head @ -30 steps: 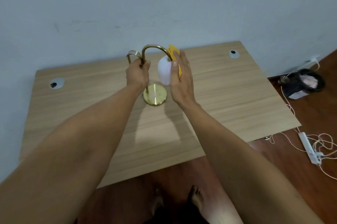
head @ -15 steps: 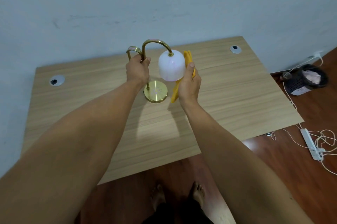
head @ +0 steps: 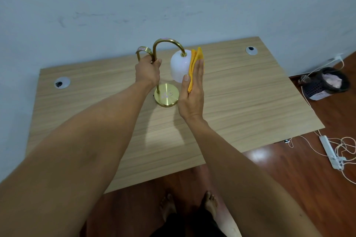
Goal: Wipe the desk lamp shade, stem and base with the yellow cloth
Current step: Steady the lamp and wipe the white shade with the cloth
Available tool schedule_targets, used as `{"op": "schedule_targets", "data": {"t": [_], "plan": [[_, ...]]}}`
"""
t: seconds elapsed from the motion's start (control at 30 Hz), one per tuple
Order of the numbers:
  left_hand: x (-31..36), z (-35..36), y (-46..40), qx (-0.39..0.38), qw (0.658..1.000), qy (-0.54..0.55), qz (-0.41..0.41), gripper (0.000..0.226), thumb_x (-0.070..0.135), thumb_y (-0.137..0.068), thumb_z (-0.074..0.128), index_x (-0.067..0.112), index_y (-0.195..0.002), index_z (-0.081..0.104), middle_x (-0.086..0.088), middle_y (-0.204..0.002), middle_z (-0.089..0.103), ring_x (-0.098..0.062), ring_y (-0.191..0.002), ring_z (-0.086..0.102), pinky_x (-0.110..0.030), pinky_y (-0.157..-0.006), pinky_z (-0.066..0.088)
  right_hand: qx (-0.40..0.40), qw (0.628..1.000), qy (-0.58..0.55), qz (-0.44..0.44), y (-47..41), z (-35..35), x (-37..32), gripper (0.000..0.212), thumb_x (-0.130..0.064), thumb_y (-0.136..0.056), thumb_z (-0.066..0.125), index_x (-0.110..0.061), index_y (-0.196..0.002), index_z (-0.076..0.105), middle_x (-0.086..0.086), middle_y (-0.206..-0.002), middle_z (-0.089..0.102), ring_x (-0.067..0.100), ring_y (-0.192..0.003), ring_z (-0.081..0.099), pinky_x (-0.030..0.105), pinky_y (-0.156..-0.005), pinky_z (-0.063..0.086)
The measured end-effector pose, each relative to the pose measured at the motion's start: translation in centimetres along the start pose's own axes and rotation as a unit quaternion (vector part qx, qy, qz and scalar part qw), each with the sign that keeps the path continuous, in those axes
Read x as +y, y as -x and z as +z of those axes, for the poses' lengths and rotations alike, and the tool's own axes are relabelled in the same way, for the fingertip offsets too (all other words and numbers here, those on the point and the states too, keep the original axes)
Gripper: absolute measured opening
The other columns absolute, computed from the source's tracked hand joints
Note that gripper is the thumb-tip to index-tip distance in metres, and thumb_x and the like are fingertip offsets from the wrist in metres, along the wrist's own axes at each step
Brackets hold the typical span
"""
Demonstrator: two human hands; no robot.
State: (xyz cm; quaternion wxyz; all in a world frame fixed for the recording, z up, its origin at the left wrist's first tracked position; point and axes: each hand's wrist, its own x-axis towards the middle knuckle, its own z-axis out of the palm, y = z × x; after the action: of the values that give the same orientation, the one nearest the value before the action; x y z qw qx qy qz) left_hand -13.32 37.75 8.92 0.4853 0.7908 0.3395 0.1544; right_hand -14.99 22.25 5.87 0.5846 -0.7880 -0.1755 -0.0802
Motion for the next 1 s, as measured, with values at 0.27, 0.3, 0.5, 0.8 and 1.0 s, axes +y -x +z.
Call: {"op": "schedule_targets", "data": {"t": [0.27,0.3,0.5,0.8,1.0], "plan": [[-0.1,-0.1,0.1,-0.009,1.000,-0.007,-0.006,0.026,0.025,-0.103,0.054,0.005,-0.114,0.066,-0.003,-0.100,0.061,-0.017,-0.085,0.055,-0.021,-0.074,0.038,0.072,0.996,-0.050,0.019,-1.3,-0.5,-2.7,0.048,-0.030,-0.112,0.032,-0.018,-0.159,0.033,-0.003,-0.166,0.032,0.013,-0.152,0.033,0.040,-0.121,0.036],[-0.1,-0.1,0.1,-0.010,1.000,-0.005,-0.008,0.026,0.025,-0.103,0.054,0.005,-0.114,0.066,-0.003,-0.100,0.061,-0.016,-0.083,0.055,-0.021,-0.071,0.039,0.044,0.998,-0.022,-0.033,-1.2,-0.1,-2.7,0.049,-0.025,-0.112,0.034,-0.011,-0.159,0.032,0.002,-0.167,0.030,0.018,-0.155,0.026,0.044,-0.124,0.031],[0.0,-0.4,0.0,-0.012,1.000,-0.016,-0.010,0.028,0.030,-0.102,0.053,0.008,-0.113,0.067,-0.009,-0.113,0.067,-0.020,-0.093,0.058,-0.025,-0.081,0.040,-0.052,0.947,0.247,-0.198,-0.1,-0.2,0.9,0.054,-0.027,-0.108,0.039,-0.002,-0.156,0.036,0.017,-0.166,0.029,0.039,-0.156,0.016,0.058,-0.125,0.020],[-0.1,0.0,-0.3,-0.018,1.000,-0.011,-0.018,0.018,0.025,-0.104,0.049,0.012,-0.104,0.062,-0.008,-0.106,0.066,-0.020,-0.087,0.060,-0.023,-0.068,0.042,-0.117,0.912,0.292,-0.263,3.0,-1.7,4.5,0.051,-0.021,-0.109,0.042,0.005,-0.152,0.039,0.020,-0.163,0.034,0.041,-0.154,0.023,0.049,-0.125,0.027],[0.3,-0.2,-0.2,-0.032,0.999,-0.020,-0.023,0.025,0.024,-0.105,0.047,0.008,-0.114,0.063,-0.010,-0.114,0.067,-0.020,-0.087,0.058,-0.026,-0.074,0.042,0.090,0.989,0.020,0.117,2.7,-3.1,1.8,0.058,-0.038,-0.109,0.032,-0.007,-0.158,0.033,0.009,-0.167,0.029,0.020,-0.156,0.024,0.041,-0.126,0.026]]}}
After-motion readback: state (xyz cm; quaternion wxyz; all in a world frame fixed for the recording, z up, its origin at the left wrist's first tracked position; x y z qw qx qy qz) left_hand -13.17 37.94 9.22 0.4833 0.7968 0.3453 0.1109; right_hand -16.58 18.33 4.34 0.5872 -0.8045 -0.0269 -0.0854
